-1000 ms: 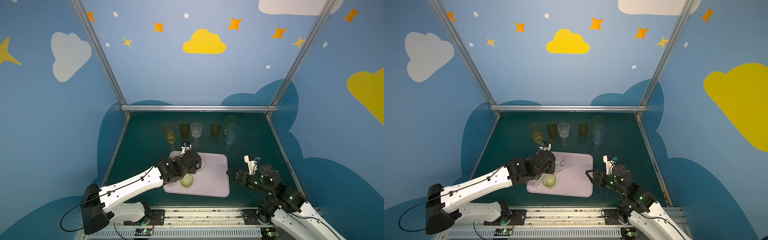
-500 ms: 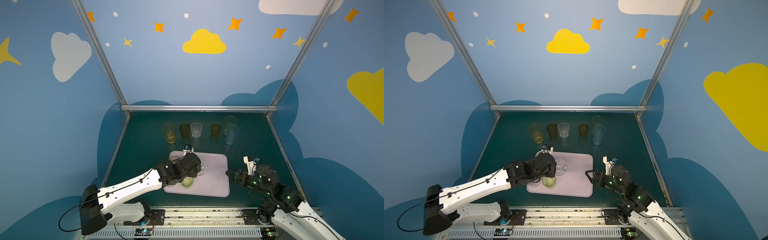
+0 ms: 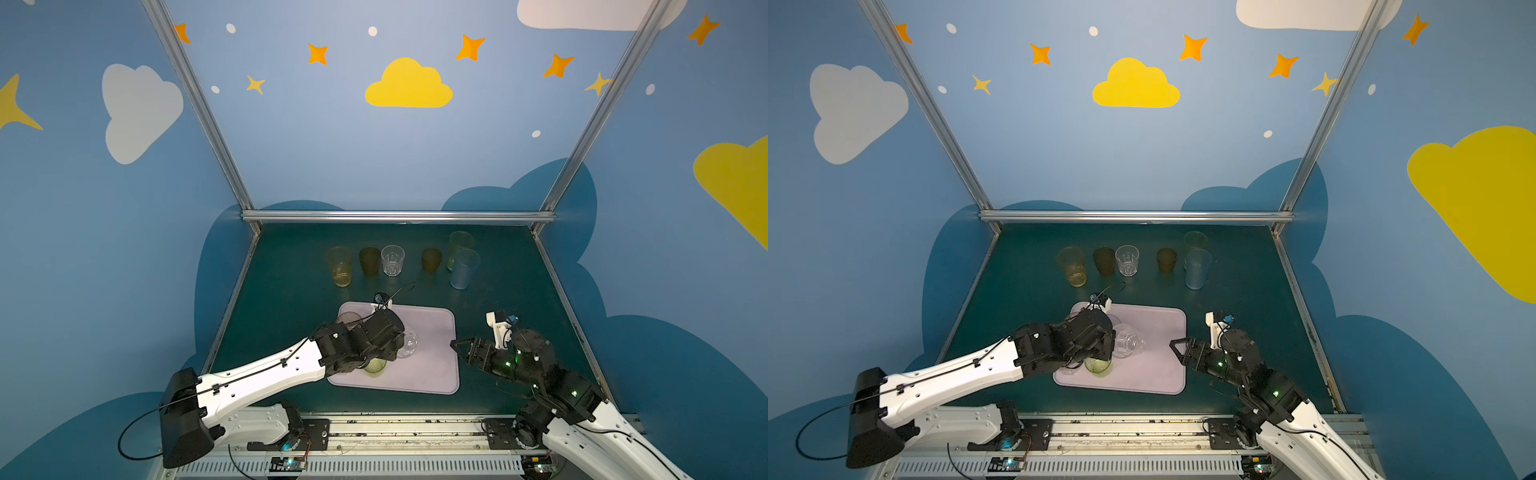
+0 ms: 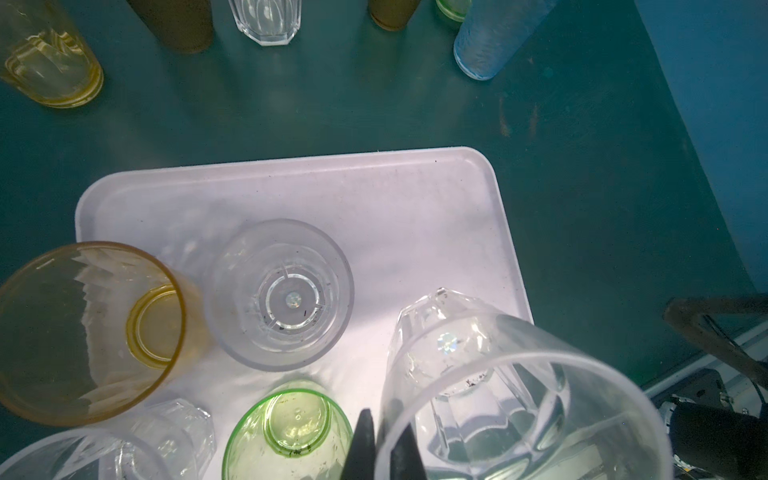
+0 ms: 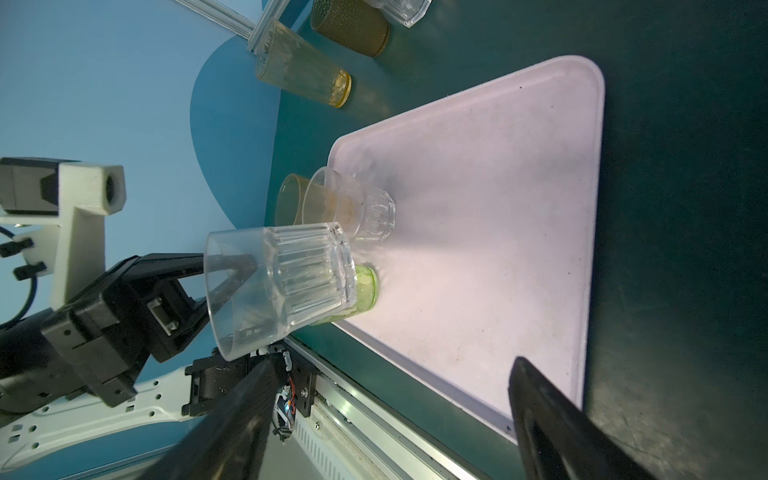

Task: Place the glasses into the tray
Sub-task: 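Carry the clear glass over the tray beside the green glass with the left gripper, then lower the clear glass onto the tray and open the left gripper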

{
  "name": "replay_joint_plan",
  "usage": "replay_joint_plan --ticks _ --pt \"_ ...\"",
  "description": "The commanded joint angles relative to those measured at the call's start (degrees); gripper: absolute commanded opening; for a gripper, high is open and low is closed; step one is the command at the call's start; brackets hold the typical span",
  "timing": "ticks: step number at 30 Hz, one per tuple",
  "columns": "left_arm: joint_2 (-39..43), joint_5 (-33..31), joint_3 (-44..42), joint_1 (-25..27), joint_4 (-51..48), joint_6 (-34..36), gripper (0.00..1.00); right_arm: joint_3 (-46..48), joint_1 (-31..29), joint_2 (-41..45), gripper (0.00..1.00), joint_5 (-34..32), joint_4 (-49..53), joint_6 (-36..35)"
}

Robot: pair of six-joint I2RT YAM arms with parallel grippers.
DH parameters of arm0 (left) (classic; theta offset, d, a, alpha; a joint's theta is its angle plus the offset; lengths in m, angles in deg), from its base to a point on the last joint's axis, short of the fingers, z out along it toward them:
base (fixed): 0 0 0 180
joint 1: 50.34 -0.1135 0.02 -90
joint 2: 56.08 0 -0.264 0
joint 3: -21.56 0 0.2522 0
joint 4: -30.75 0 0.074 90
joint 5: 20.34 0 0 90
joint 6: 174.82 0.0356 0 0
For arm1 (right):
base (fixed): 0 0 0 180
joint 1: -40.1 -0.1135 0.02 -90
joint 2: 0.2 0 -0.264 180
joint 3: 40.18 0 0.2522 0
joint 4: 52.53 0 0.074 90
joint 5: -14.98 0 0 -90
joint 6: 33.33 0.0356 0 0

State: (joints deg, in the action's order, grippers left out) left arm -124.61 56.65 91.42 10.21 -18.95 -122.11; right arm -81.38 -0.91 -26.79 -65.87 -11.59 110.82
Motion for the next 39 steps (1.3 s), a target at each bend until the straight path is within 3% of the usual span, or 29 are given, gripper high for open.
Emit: replay_joint_plan --ticks 1,17,39 --pt "-0.11 1.06 -0.98 0.22 0.29 0.14 0.04 0.6 0.16 0.75 0.87 -0.44 -1.64 0.95" --pt "-0.38 0.72 -4.97 3.14 1.31 -2.04 0.04 1.14 0.27 0.38 0.87 -0.11 -2.37 2.01" --pt "-5.96 -0.56 -4.62 3.43 1.4 -0.91 0.04 1.05 0.36 -0.11 0.87 -0.31 -2.39 1.76"
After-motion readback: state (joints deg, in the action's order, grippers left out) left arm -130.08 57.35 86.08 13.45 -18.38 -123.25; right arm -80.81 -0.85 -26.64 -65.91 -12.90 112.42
